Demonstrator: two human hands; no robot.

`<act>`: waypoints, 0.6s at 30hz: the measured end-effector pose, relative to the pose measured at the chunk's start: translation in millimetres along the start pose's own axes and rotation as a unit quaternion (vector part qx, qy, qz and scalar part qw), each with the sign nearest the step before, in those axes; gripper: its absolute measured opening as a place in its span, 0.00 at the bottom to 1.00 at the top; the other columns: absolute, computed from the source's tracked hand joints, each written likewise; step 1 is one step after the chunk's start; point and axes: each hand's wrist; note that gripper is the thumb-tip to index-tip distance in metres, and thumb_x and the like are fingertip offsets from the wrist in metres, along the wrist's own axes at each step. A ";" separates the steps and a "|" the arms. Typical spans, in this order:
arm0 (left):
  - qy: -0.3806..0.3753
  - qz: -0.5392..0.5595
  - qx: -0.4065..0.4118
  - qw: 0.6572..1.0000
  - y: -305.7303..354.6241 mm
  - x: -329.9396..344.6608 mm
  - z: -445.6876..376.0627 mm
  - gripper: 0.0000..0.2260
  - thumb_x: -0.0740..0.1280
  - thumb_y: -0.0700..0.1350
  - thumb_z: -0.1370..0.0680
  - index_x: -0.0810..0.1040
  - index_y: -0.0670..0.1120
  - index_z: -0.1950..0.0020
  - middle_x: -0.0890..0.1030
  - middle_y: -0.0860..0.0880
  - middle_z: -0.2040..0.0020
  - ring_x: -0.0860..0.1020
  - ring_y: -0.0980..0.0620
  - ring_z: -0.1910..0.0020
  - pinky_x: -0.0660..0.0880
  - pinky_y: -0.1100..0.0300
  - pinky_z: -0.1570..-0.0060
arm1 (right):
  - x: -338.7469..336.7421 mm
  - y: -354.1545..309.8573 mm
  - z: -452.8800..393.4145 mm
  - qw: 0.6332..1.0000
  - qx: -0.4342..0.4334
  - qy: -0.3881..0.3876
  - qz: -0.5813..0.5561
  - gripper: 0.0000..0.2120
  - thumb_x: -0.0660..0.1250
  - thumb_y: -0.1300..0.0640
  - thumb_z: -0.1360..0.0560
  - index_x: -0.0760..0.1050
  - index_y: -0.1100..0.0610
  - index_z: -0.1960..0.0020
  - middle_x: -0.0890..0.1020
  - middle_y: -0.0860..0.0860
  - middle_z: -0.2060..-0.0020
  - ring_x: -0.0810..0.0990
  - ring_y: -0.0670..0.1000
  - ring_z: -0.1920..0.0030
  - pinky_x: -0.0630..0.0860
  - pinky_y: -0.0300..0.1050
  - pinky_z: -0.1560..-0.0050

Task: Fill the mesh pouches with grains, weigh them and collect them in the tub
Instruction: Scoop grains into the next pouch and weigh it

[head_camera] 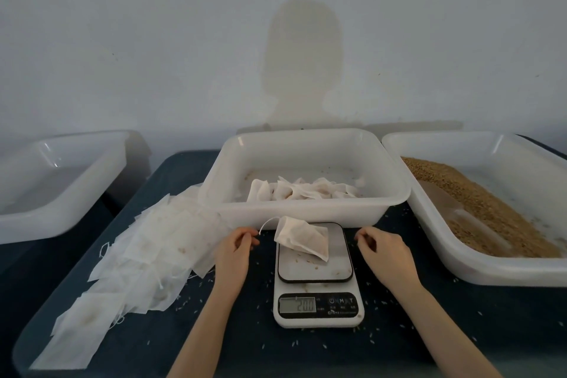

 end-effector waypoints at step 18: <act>-0.021 -0.022 0.004 1.000 2.7 -1.5 2.3 0.11 0.60 0.39 0.21 0.77 0.53 0.56 0.80 0.54 0.61 0.78 0.57 0.59 0.68 0.70 0.59 | -12.0 -57.3 2.6 0.985 -0.168 0.030 -0.039 0.05 0.65 0.50 0.24 0.79 0.46 0.51 0.77 0.39 0.69 0.76 0.39 0.69 0.72 0.31 0.67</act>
Point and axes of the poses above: each hand's wrist, its own z-axis away from the middle knuckle, its own x-axis out of the palm, y = z × x
